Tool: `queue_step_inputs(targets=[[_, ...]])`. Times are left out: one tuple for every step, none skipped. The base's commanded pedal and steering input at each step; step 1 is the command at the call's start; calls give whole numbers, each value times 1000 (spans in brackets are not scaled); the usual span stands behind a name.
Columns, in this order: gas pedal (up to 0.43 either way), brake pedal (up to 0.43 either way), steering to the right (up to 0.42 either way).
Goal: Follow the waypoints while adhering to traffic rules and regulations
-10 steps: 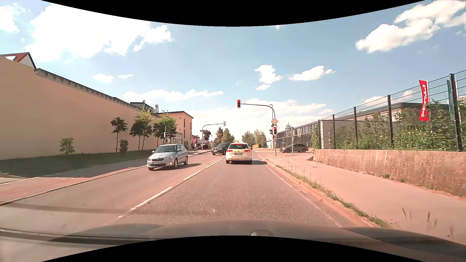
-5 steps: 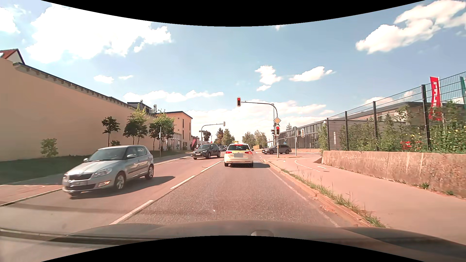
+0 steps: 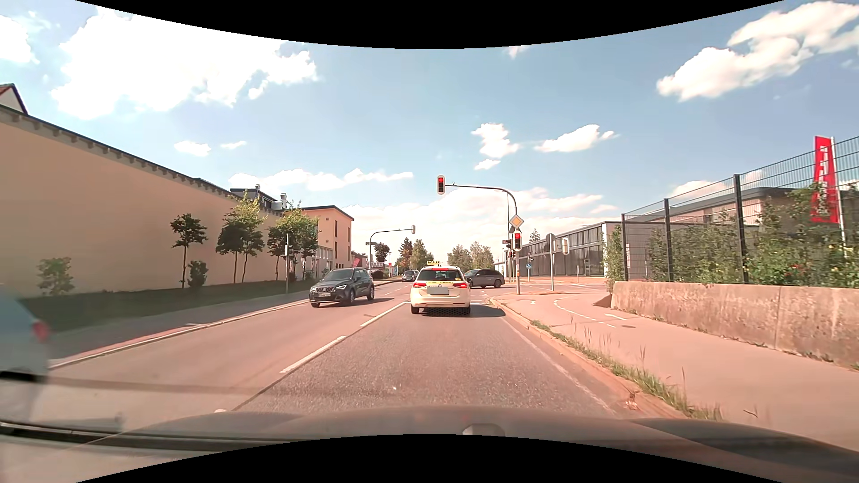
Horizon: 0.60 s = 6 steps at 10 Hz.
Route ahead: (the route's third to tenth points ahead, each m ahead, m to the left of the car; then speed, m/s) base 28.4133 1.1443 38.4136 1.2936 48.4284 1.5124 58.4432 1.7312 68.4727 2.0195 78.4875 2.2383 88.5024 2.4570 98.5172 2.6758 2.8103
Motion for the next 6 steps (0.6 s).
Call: queue_step_inputs(targets=[[0,122,-9],[0,128,-9],[0,134,-9],[0,140,-9],[0,140,-9],[0,140,-9]])
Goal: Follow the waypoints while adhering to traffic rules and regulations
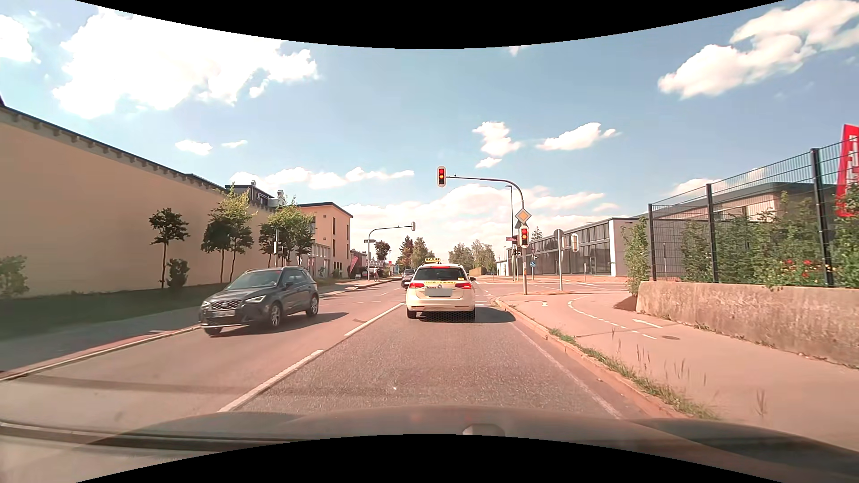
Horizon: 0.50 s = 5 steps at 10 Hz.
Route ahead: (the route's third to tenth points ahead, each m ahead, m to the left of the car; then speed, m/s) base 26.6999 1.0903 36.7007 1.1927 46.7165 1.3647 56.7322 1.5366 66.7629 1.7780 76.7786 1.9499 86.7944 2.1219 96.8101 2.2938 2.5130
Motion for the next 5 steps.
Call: queue_step_inputs(targets=[[0,140,-9],[0,146,-9],[0,146,-9],[0,146,-9],[0,146,-7]])
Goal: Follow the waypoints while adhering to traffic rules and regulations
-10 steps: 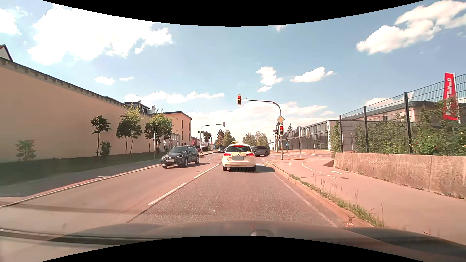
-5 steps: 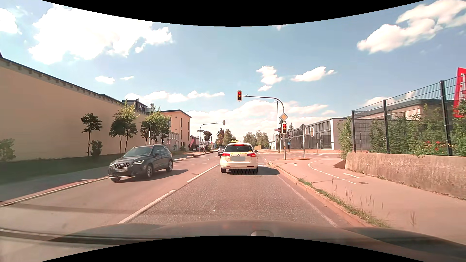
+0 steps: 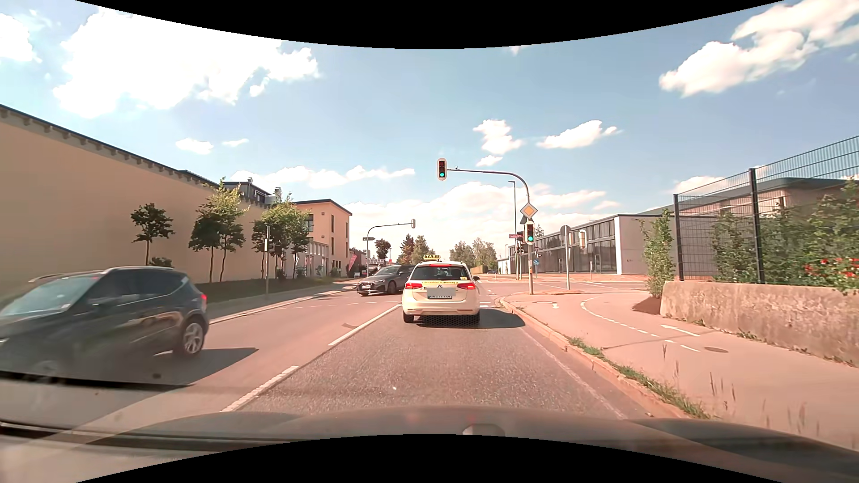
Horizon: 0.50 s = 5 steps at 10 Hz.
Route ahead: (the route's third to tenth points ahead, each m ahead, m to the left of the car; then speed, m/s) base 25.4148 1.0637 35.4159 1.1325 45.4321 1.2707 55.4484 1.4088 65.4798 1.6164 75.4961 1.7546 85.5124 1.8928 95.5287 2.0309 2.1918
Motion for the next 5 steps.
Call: queue_step_inputs(targets=[[0,146,-7],[0,146,-7],[0,146,-6],[0,146,-6],[0,152,-6]])
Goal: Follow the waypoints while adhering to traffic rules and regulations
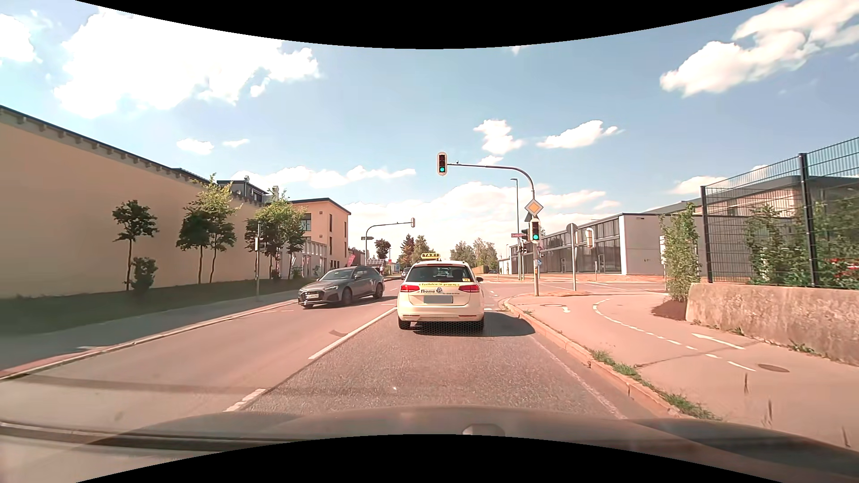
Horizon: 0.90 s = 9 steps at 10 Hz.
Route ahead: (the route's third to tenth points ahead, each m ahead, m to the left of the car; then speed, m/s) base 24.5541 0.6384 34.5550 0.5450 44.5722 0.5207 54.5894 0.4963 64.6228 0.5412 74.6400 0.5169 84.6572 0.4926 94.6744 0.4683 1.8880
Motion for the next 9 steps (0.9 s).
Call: queue_step_inputs(targets=[[0,159,-6],[0,165,-6],[0,165,-6],[0,159,-6],[0,165,-6],[0,159,-6],[0,140,-6],[0,128,-6],[0,110,-6]])
